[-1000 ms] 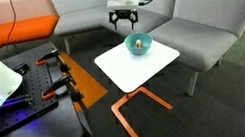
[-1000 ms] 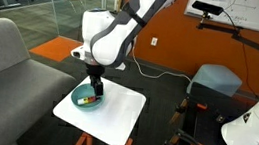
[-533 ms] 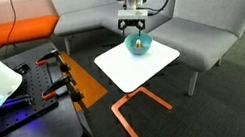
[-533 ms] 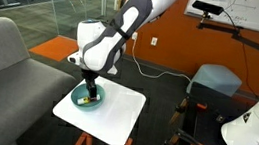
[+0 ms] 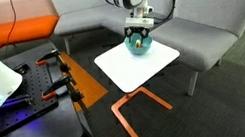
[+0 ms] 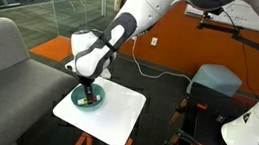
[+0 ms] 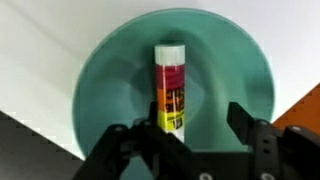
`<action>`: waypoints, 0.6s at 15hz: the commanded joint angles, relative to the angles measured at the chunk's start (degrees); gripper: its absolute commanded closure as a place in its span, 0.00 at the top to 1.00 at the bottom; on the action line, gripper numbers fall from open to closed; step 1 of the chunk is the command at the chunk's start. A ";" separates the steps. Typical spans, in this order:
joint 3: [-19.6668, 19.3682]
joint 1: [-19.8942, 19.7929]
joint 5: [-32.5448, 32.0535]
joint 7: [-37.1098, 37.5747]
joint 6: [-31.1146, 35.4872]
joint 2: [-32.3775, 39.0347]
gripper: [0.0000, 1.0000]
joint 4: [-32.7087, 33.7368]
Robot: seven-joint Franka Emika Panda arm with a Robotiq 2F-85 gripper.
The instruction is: Remove the glue stick out of the bowl and put it on the table
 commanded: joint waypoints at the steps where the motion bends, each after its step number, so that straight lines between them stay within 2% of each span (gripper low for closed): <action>1: -0.21 0.64 -0.89 0.97 -4.64 3.71 0.71 6.29; 7: -0.75 1.14 -0.95 1.46 -7.31 7.64 0.65 11.55; 8: -0.82 1.24 -0.97 1.52 -7.73 8.13 0.42 12.24; 9: -0.86 1.31 -1.03 1.43 -8.07 8.45 0.41 12.74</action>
